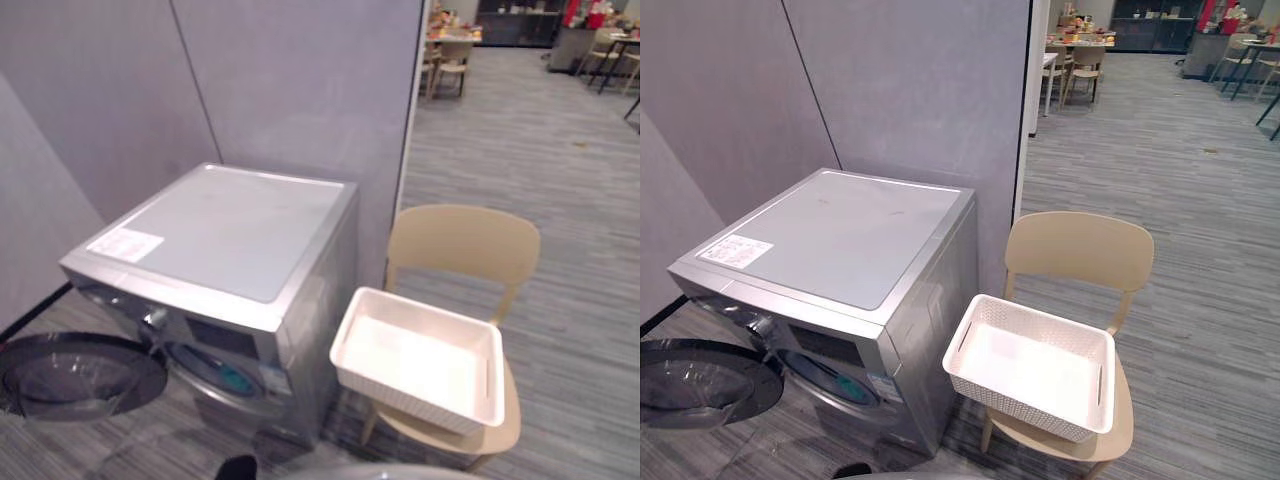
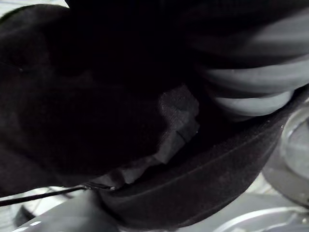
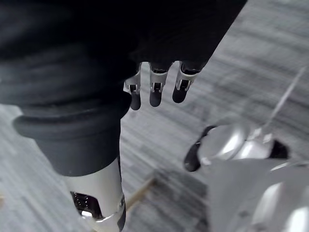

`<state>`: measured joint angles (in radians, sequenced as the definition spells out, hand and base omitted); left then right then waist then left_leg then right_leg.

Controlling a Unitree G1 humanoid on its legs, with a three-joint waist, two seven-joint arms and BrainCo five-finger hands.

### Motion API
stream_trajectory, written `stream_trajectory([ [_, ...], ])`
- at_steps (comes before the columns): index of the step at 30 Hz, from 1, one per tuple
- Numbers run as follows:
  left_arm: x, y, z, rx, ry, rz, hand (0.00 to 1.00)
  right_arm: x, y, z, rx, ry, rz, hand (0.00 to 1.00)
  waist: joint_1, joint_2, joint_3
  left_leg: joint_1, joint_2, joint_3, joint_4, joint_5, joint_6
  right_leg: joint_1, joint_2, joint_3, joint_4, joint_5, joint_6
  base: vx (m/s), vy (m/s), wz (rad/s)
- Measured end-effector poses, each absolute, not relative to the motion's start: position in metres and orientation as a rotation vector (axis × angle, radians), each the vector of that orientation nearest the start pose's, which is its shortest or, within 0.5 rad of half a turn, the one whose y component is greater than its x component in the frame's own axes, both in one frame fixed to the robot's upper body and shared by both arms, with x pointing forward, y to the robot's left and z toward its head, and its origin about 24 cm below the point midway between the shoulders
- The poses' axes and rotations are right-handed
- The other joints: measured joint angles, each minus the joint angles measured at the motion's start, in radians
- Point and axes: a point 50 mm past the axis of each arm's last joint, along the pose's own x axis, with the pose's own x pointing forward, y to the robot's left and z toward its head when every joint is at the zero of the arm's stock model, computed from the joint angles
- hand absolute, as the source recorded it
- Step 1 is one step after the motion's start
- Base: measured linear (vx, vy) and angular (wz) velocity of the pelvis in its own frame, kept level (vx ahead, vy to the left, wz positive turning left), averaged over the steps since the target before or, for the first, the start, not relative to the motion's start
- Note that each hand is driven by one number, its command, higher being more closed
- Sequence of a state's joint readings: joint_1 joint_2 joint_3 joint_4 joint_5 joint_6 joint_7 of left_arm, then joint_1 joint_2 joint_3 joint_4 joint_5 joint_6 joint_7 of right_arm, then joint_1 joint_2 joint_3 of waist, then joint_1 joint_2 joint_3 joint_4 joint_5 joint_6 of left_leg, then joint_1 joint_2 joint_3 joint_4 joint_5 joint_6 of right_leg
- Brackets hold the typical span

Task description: Pick up the laundry basket with both hands and put the clothes into the washing machine.

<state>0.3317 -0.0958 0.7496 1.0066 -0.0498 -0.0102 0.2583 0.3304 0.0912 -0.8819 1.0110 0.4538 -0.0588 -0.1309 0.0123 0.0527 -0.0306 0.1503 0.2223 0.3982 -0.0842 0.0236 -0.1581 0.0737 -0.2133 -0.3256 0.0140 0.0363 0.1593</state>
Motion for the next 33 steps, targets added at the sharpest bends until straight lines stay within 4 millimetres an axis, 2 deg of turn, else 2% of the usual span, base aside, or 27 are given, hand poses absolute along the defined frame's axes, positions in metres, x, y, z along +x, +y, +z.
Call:
stream_trajectory([
  [3, -0.029, 0.205, -0.167, -0.272, 1.308, 0.951, 1.00, -0.059, -0.212, -0.165, 0.708, 1.111, -1.315, 0.00, -0.008, 0.000, 0.009, 0.030, -0.012, -0.043, 0.003, 0.000, 0.000, 0.034, -0.005, 0.002, 0.003, -0.013, 0.011, 0.09, 0.019, -0.01],
  [4, -0.017, 0.204, -0.168, -0.258, 1.291, 0.904, 1.00, -0.055, -0.213, -0.166, 0.710, 1.106, -1.303, 0.00, -0.010, 0.000, 0.023, 0.041, -0.012, -0.053, 0.014, 0.001, 0.001, 0.050, -0.008, 0.001, 0.009, -0.017, 0.007, 0.09, 0.017, 0.09],
  [7, -0.003, 0.204, -0.169, -0.258, 1.254, 0.858, 1.00, -0.040, -0.217, -0.167, 0.685, 1.104, -1.222, 0.00, -0.027, -0.001, 0.063, 0.053, -0.002, -0.079, 0.087, -0.015, -0.012, 0.080, -0.017, 0.000, 0.062, -0.056, 0.010, 0.06, 0.002, 0.07],
  [10, 0.005, 0.206, -0.168, -0.241, 1.231, 0.820, 1.00, -0.017, -0.218, -0.169, 0.621, 1.128, -1.086, 0.00, -0.027, 0.000, 0.087, 0.012, 0.038, -0.101, 0.197, -0.053, -0.011, 0.050, -0.010, 0.002, 0.173, -0.127, -0.007, 0.04, -0.079, 0.18],
  [11, 0.021, 0.208, -0.167, -0.234, 1.189, 0.789, 1.00, 0.008, -0.218, -0.170, 0.589, 1.114, -0.990, 0.00, -0.028, 0.004, 0.109, -0.084, 0.065, -0.166, 0.247, -0.046, -0.014, -0.012, 0.001, -0.032, 0.250, -0.168, -0.027, 0.00, -0.209, 1.01],
  [12, 0.042, 0.209, -0.164, -0.248, 1.125, 0.779, 1.00, 0.028, -0.221, -0.169, 0.566, 1.086, -0.937, 0.00, -0.026, 0.001, 0.137, -0.150, 0.073, -0.231, 0.255, -0.010, -0.014, -0.041, -0.002, -0.095, 0.309, -0.204, -0.043, -0.03, -0.230, 1.31],
  [13, 0.050, 0.210, -0.162, -0.251, 1.095, 0.777, 1.00, 0.036, -0.221, -0.168, 0.556, 1.074, -0.912, 0.00, -0.026, -0.002, 0.157, -0.175, 0.070, -0.249, 0.251, 0.016, -0.003, -0.046, -0.011, -0.130, 0.332, -0.222, -0.047, -0.09, -0.187, 1.64],
  [14, 0.062, 0.211, -0.159, -0.251, 1.054, 0.767, 1.00, 0.047, -0.223, -0.166, 0.546, 1.049, -0.888, 0.00, -0.026, -0.012, 0.179, -0.212, 0.057, -0.255, 0.215, 0.099, 0.024, -0.058, -0.030, -0.201, 0.365, -0.250, -0.061, -0.11, -0.178, 1.83],
  [15, 0.071, 0.212, -0.157, -0.242, 1.030, 0.751, 1.00, 0.053, -0.222, -0.166, 0.538, 1.037, -0.872, 0.00, -0.032, -0.037, 0.194, -0.222, 0.039, -0.204, 0.122, 0.189, 0.051, -0.062, -0.066, -0.288, 0.370, -0.259, -0.087, -0.10, -0.136, 1.78],
  [16, 0.076, 0.210, -0.155, -0.243, 1.017, 0.742, 1.00, 0.057, -0.225, -0.164, 0.532, 1.023, -0.870, 0.00, -0.029, -0.035, 0.196, -0.234, 0.048, -0.146, 0.151, 0.172, 0.064, -0.062, -0.069, -0.322, 0.369, -0.259, -0.094, -0.06, -0.099, 1.51],
  [17, 0.078, 0.210, -0.155, -0.241, 1.013, 0.736, 1.00, 0.065, -0.228, -0.162, 0.524, 0.990, -0.869, 0.00, -0.026, -0.030, 0.199, -0.263, 0.068, -0.079, 0.282, 0.076, 0.072, -0.057, -0.070, -0.370, 0.367, -0.255, -0.105, -0.05, -0.085, 1.19],
  [18, 0.077, 0.210, -0.155, -0.233, 1.018, 0.731, 1.00, 0.075, -0.231, -0.159, 0.515, 0.953, -0.857, 0.00, -0.026, -0.030, 0.199, -0.283, 0.085, -0.051, 0.433, -0.020, 0.106, -0.039, -0.070, -0.425, 0.360, -0.249, -0.115, -0.08, -0.127, 1.51],
  [19, 0.076, 0.210, -0.156, -0.231, 1.024, 0.729, 1.00, 0.080, -0.235, -0.157, 0.508, 0.933, -0.858, 0.00, -0.026, -0.029, 0.199, -0.263, 0.106, -0.058, 0.585, -0.109, 0.108, -0.008, -0.067, -0.490, 0.345, -0.242, -0.125, -0.10, -0.085, 1.48],
  [21, 0.074, 0.207, -0.159, -0.225, 1.051, 0.714, 1.00, 0.076, -0.240, -0.157, 0.516, 0.940, -0.889, 0.00, -0.027, -0.020, 0.197, -0.184, 0.159, -0.052, 0.686, -0.164, 0.085, 0.028, -0.060, -0.556, 0.339, -0.231, -0.119, -0.07, 0.044, 1.10],
  [22, 0.073, 0.205, -0.160, -0.217, 1.066, 0.697, 1.00, 0.071, -0.240, -0.159, 0.531, 0.953, -0.911, 0.00, -0.034, -0.012, 0.186, -0.145, 0.161, -0.040, 0.610, -0.162, 0.024, 0.025, -0.060, -0.576, 0.338, -0.221, -0.105, -0.03, 0.205, 0.99],
  [23, 0.075, 0.198, -0.162, -0.207, 1.082, 0.654, 1.00, 0.069, -0.244, -0.159, 0.549, 0.947, -0.945, 0.00, -0.052, 0.005, 0.177, -0.093, 0.123, -0.031, 0.446, -0.190, -0.050, 0.022, -0.062, -0.606, 0.328, -0.200, -0.088, -0.02, 0.241, 0.89],
  [24, 0.077, 0.196, -0.162, -0.195, 1.088, 0.632, 1.00, 0.068, -0.245, -0.159, 0.563, 0.945, -0.961, 0.00, -0.054, 0.011, 0.173, -0.072, 0.104, -0.031, 0.378, -0.202, -0.027, 0.024, -0.064, -0.618, 0.318, -0.184, -0.084, -0.03, 0.295, 0.83],
  [25, 0.081, 0.196, -0.162, -0.176, 1.089, 0.608, 1.00, 0.063, -0.237, -0.162, 0.594, 0.973, -0.971, 0.00, -0.050, -0.008, 0.174, -0.042, 0.073, -0.025, 0.302, -0.197, -0.018, 0.027, -0.071, -0.618, 0.291, -0.148, -0.089, -0.03, 0.302, 0.50],
  [26, 0.083, 0.202, -0.161, -0.150, 1.086, 0.597, 1.00, 0.060, -0.226, -0.166, 0.619, 1.011, -0.962, 0.00, -0.046, -0.014, 0.173, -0.034, 0.044, -0.025, 0.275, -0.175, 0.008, 0.032, -0.088, -0.610, 0.273, -0.115, -0.096, -0.03, 0.340, 0.35],
  [27, 0.082, 0.204, -0.161, -0.125, 1.094, 0.584, 1.00, 0.059, -0.219, -0.168, 0.633, 1.030, -0.955, 0.00, -0.049, -0.028, 0.165, -0.025, 0.023, -0.026, 0.262, -0.163, 0.019, 0.040, -0.103, -0.604, 0.266, -0.094, -0.094, -0.02, 0.267, 0.19],
  [29, 0.084, 0.206, -0.160, -0.079, 1.092, 0.551, 1.00, 0.055, -0.214, -0.169, 0.643, 1.047, -0.954, 0.00, -0.051, -0.037, 0.151, -0.010, -0.014, -0.029, 0.240, -0.158, 0.027, 0.055, -0.130, -0.600, 0.249, -0.063, -0.085, -0.01, 0.219, 0.12],
  [30, 0.086, 0.208, -0.159, -0.051, 1.089, 0.531, 1.00, 0.054, -0.214, -0.169, 0.640, 1.051, -0.955, 0.00, -0.050, -0.040, 0.136, -0.009, -0.044, -0.030, 0.215, -0.148, 0.043, 0.054, -0.151, -0.600, 0.239, -0.047, -0.072, 0.01, 0.193, 0.15],
  [32, 0.089, 0.205, -0.159, -0.026, 1.082, 0.498, 1.00, 0.055, -0.217, -0.168, 0.618, 1.049, -0.942, 0.00, -0.050, -0.038, 0.124, -0.009, -0.076, -0.029, 0.180, -0.135, 0.062, 0.040, -0.178, -0.595, 0.241, -0.027, -0.068, 0.04, 0.161, 0.14],
  [33, 0.090, 0.200, -0.159, -0.032, 1.082, 0.488, 1.00, 0.058, -0.221, -0.167, 0.592, 1.044, -0.928, 0.00, -0.051, -0.029, 0.117, -0.009, -0.105, -0.032, 0.155, -0.125, 0.077, 0.027, -0.202, -0.590, 0.256, -0.013, -0.073, 0.04, 0.139, 0.13],
])
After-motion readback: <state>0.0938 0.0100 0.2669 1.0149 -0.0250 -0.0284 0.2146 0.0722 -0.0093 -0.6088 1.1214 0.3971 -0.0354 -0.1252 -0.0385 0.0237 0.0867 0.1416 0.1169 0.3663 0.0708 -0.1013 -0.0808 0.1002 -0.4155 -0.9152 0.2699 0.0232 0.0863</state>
